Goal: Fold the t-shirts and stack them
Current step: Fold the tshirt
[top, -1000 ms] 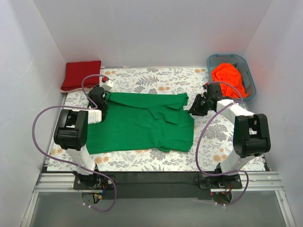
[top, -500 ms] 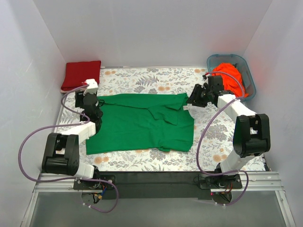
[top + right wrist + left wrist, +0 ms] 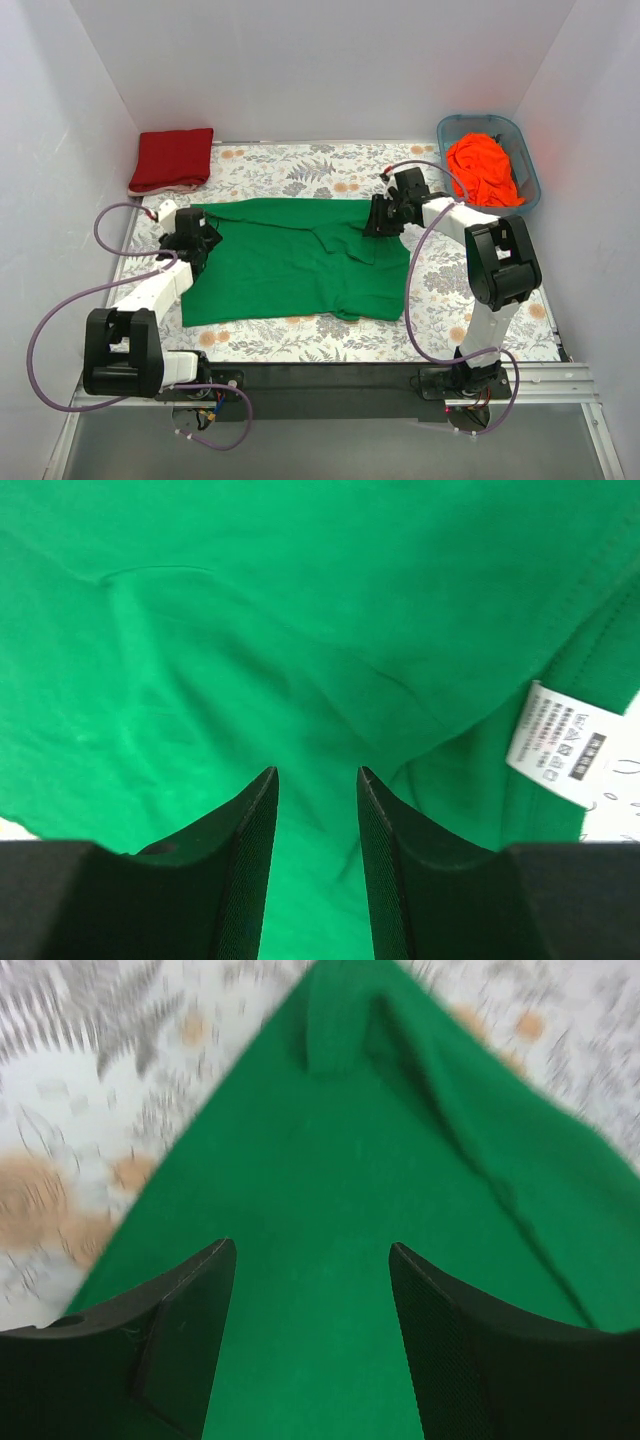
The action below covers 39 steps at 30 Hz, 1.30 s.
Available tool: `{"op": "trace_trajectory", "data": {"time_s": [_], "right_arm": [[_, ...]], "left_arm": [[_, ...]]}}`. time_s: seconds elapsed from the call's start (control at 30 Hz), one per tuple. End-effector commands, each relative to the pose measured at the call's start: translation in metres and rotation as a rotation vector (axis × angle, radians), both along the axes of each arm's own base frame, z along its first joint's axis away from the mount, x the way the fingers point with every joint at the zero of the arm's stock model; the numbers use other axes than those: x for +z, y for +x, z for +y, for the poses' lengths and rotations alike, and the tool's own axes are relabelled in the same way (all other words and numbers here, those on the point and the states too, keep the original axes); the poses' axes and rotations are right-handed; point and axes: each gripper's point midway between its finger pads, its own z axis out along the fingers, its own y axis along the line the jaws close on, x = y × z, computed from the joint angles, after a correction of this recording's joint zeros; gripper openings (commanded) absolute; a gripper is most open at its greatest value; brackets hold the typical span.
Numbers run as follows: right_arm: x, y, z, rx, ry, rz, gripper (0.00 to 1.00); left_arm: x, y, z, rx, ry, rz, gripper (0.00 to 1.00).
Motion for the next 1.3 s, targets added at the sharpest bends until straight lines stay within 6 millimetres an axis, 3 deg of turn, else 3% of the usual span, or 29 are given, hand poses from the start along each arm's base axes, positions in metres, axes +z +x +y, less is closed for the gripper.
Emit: {"op": "trace_trajectory", "data": {"time_s": [0.0,0.13,0.3,0.33,0.37,0.43,0.53,0.57,0.63,0.7,0.73,0.77,0.9,0.93,0.97,1.03,1.27], "right_arm": [[-0.011,0.002,-0.008,-0.017,-0.017,-0.007,0.43],[-0.038,-0.017,-0.032,-0.095,-0.054,0.082,0.43],[-0.059,-0.037,-0.093,-0.263,-0.17,0.167,0.45],[-0.058,-0.04,-0.108,-0.305,-0.203,0.16,0.46],[-0.045,-0.038,-0.143,-0.395,-0.275,0.114,0.47],[-0.022,-0.027,-0.147,-0.332,-0.339,0.002,0.47],[0.018,-0.004,-0.123,-0.228,-0.383,-0.194,0.47],[0.031,0.0,-0.1,-0.167,-0.365,-0.261,0.47],[0.065,0.013,-0.059,-0.048,-0.291,-0.417,0.47],[0.084,0.018,-0.01,0.11,-0.198,-0.515,0.47],[0.089,0.022,0.001,0.134,-0.18,-0.543,0.47],[0.093,0.026,0.043,0.244,-0.071,-0.574,0.47],[0.095,0.022,0.084,0.417,-0.002,-0.621,0.47],[0.086,0.018,0.096,0.465,-0.006,-0.621,0.47],[0.093,0.021,0.104,0.487,-0.005,-0.649,0.47],[0.085,0.019,0.119,0.535,-0.002,-0.652,0.47],[0.067,0.007,0.136,0.58,0.022,-0.611,0.46]], "left_arm": [[-0.049,-0.045,-0.02,0.067,-0.21,0.161,0.61],[-0.076,-0.071,-0.032,0.114,-0.336,0.238,0.61],[-0.087,-0.093,-0.043,0.159,-0.456,0.268,0.61],[-0.087,-0.099,-0.045,0.165,-0.47,0.275,0.61],[-0.08,-0.111,-0.062,0.151,-0.571,0.285,0.61],[-0.059,-0.111,-0.064,0.134,-0.585,0.242,0.61],[-0.03,-0.09,-0.044,0.142,-0.479,0.158,0.61],[-0.013,-0.076,-0.039,0.14,-0.453,0.112,0.62],[0.002,-0.057,-0.027,0.152,-0.39,0.061,0.62],[0.011,-0.037,-0.021,0.169,-0.363,0.026,0.65],[0.015,-0.029,-0.019,0.179,-0.366,0.006,0.68],[0.023,0.008,-0.013,0.252,-0.409,-0.037,0.71],[0.012,0.039,0.0,0.319,-0.447,-0.027,0.7],[0.01,0.046,0.0,0.323,-0.459,-0.028,0.69],[0.004,0.055,0.004,0.34,-0.465,-0.024,0.68],[0.002,0.064,0.008,0.376,-0.496,-0.043,0.66],[-0.008,0.092,0.006,0.448,-0.64,-0.068,0.64]]}}
